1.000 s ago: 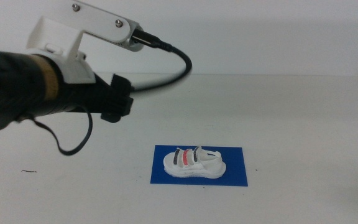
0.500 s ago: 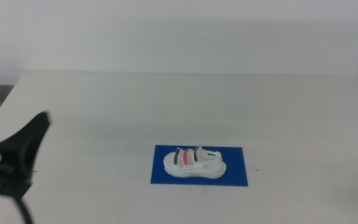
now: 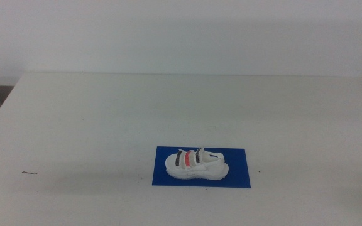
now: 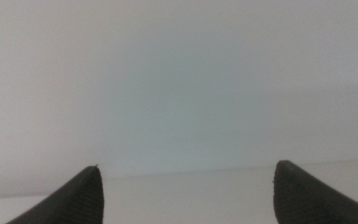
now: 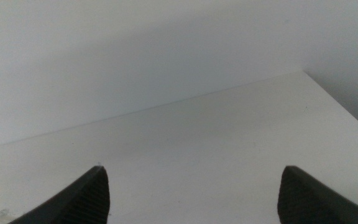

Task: Use one arm to grab the shoe from the table and place it on the mat.

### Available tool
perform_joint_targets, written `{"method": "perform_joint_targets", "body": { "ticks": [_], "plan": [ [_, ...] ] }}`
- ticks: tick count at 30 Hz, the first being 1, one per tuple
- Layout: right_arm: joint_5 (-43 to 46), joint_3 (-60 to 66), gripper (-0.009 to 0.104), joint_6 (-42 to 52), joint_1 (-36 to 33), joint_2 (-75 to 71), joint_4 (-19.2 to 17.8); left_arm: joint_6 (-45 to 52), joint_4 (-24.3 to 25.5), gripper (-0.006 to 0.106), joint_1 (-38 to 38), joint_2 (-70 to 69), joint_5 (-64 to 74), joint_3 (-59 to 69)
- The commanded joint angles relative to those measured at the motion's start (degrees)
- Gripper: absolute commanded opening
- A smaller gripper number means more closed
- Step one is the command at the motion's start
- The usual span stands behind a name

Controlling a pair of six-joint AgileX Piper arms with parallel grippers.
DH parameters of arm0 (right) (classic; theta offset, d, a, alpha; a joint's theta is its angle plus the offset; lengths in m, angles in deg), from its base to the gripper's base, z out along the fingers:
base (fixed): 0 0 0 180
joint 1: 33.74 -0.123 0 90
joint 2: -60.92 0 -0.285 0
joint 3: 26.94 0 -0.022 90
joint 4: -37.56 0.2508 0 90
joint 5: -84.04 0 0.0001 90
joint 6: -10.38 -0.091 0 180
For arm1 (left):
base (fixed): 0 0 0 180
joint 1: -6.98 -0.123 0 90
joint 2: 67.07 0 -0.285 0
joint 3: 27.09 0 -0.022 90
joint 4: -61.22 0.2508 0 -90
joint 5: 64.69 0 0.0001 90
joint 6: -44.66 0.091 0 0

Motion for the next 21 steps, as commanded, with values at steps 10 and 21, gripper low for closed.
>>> {"method": "perform_joint_targets", "body": {
  "ticks": [10, 21],
  "plan": [
    [0.49, 0.14, 0.079, 0.2, -0.1, -0.27, -0.42, 0.35, -1.78, 0.094, -0.73, -2.57, 5.39, 0.42],
    [0.49, 0.14, 0.079, 0.2, -0.1, -0.27, -0.42, 0.35, -5.78, 0.094, -0.73, -2.57, 10.67, 0.42]
  ]
}}
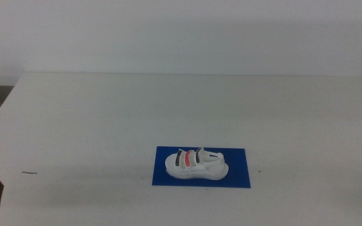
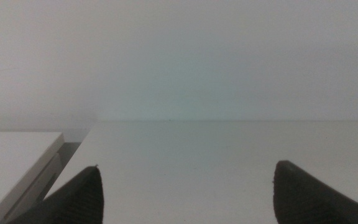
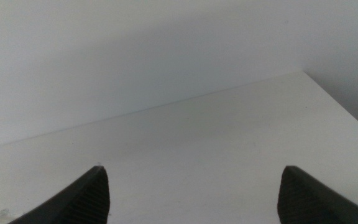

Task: Use one arm to grab the shoe from the table and place it on the mat.

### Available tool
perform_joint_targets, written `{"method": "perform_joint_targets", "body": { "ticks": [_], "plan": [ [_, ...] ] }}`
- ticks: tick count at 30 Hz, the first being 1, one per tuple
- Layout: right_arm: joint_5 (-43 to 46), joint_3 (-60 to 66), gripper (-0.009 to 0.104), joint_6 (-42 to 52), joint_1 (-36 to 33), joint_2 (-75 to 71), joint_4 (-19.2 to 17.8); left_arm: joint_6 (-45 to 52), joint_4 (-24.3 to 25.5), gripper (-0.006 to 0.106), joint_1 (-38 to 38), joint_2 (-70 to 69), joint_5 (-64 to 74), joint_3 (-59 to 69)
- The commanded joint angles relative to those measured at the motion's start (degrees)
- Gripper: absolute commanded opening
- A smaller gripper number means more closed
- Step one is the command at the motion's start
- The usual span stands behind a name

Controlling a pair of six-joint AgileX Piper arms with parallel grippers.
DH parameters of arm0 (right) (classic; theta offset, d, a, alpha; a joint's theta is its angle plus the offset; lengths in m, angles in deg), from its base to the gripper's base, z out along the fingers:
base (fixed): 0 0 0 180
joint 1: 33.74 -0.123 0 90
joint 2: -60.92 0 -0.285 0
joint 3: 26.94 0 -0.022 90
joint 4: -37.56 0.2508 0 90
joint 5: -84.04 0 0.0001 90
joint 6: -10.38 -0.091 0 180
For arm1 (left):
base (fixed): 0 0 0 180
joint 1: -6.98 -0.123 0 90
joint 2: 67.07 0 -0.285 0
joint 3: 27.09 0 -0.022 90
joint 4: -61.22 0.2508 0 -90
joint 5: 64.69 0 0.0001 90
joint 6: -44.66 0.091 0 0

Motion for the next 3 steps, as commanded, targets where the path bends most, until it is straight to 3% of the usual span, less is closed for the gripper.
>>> {"method": "perform_joint_targets", "body": {
  "ticks": [1, 3],
  "plan": [
    [0.49, 0.14, 0.079, 0.2, -0.1, -0.27, -0.42, -0.15, -0.79, 0.094, -0.19, -0.3, -0.08, 0.03],
    [0.49, 0.14, 0.079, 0.2, -0.1, -0.27, -0.42, -0.15, -0.79, 0.094, -0.19, -0.3, -0.08, 0.03]
  ]
}}
